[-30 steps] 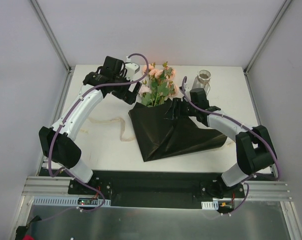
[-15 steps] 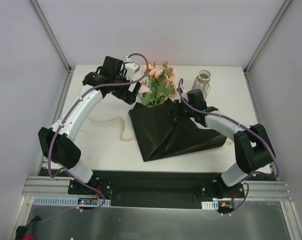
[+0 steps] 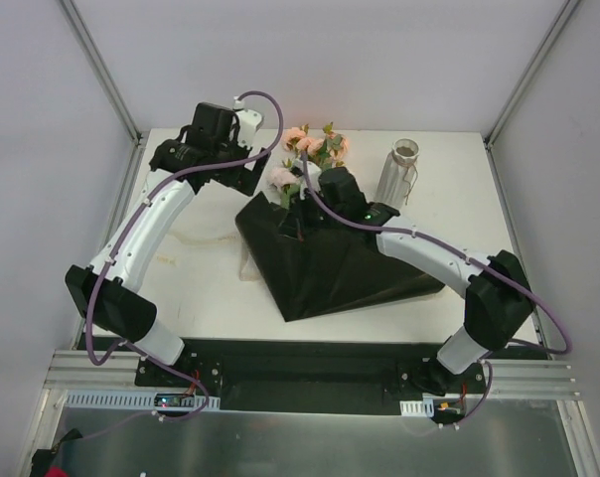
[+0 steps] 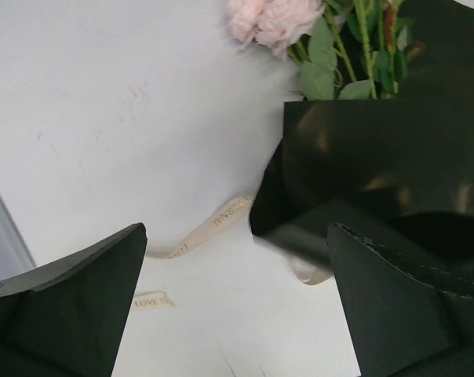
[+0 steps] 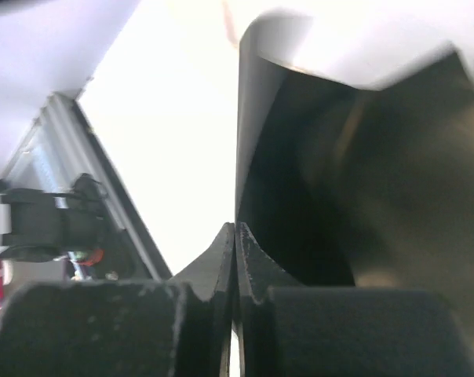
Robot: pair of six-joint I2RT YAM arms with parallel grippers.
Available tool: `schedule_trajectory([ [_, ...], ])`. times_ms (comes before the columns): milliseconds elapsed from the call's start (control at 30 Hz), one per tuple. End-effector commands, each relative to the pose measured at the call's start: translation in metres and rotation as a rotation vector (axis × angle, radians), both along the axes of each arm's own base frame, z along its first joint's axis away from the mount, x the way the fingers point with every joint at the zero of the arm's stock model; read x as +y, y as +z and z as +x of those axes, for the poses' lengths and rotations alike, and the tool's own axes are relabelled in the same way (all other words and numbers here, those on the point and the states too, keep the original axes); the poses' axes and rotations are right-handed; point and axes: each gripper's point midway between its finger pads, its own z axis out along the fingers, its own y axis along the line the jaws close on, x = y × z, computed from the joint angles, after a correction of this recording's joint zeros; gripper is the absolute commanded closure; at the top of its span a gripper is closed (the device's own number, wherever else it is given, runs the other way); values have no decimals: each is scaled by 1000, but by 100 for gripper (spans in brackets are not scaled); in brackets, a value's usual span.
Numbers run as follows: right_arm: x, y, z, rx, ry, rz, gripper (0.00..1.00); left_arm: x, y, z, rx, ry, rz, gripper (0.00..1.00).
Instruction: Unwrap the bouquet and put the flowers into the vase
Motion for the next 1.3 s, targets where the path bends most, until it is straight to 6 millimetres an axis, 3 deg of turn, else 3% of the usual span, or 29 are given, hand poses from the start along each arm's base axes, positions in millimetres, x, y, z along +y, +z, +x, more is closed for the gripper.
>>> schedule_trajectory([
  [0, 62, 35, -33, -90, 148, 30, 99, 40, 32, 11, -92, 223, 6, 1],
  [167, 120, 35, -68, -122, 267, 30, 95, 74, 46, 21, -122, 353, -40, 1],
  [200, 134, 23, -79, -113, 303, 14, 94, 81, 47, 22, -122, 364, -37, 1],
  [267, 153, 35, -81, -130, 327, 39, 89, 86, 48, 21, -124, 372, -38, 1],
  [300, 162, 18, -84, -102, 345, 13, 75, 88, 47, 20, -121, 375, -33, 1],
  [333, 172, 30, -82, -115, 353, 38, 69, 92, 45, 19, -115, 382, -30, 1],
  [367, 176, 25, -80, -105, 355, 35, 61, 94, 44, 18, -113, 388, -31, 1],
  [400, 182, 9, -77, -84, 357, 15, 43, 96, 43, 17, -108, 390, -33, 1],
  [467, 195, 14, -76, -76, 367, 38, 31, 100, 41, 15, -104, 394, -28, 1],
  [500, 200, 0, -75, -49, 375, 20, 29, 102, 40, 15, -103, 398, -26, 1],
  [533, 205, 0, -77, -42, 383, 25, 26, 103, 39, 15, -101, 400, -21, 1],
  [567, 212, 11, -74, -59, 382, 48, 23, 107, 38, 16, -101, 404, -15, 1],
  [633, 220, 8, -76, -60, 389, 47, 18, 111, 38, 18, -101, 414, -7, 1],
  [667, 225, 22, -75, -86, 393, 72, 14, 115, 38, 18, -101, 422, -3, 1],
  [733, 227, 31, -68, -110, 372, 76, 12, 120, 38, 22, -103, 437, 5, 1],
  [867, 213, 62, -46, -191, 297, 97, 7, 133, 36, 25, -96, 469, 7, 1],
  [933, 191, 71, -29, -226, 232, 94, 6, 136, 33, 27, -88, 478, -6, 1],
  [967, 177, 92, -26, -258, 204, 124, 6, 132, 32, 27, -77, 462, -25, 1],
  [1000, 162, 98, -14, -268, 167, 127, 6, 127, 28, 29, -64, 442, -39, 1],
  [1033, 144, 74, -10, -247, 134, 77, 6, 120, 21, 28, -36, 411, -63, 1],
  [1067, 126, 106, -8, -295, 101, 127, 7, 112, 16, 27, -14, 376, -82, 1],
  [1100, 105, 109, 3, -304, 57, 120, 7, 86, 8, 23, 46, 261, -171, 1],
  [1133, 84, 87, 5, -286, 21, 67, 8, 75, -3, 19, 92, 219, -199, 1],
  [1167, 62, 113, 3, -320, -12, 102, 9, 63, -10, 16, 125, 156, -220, 1],
  [1200, 39, 111, 16, -324, -68, 88, 10, 41, -21, 11, 190, 61, -287, 1],
  [1233, 21, 97, 16, -305, -92, 59, 11, 26, -32, 4, 236, 4, -310, 1],
  [1267, -6, 113, 20, -330, -142, 79, 13, 15, -40, 0, 267, -63, -328, 1],
])
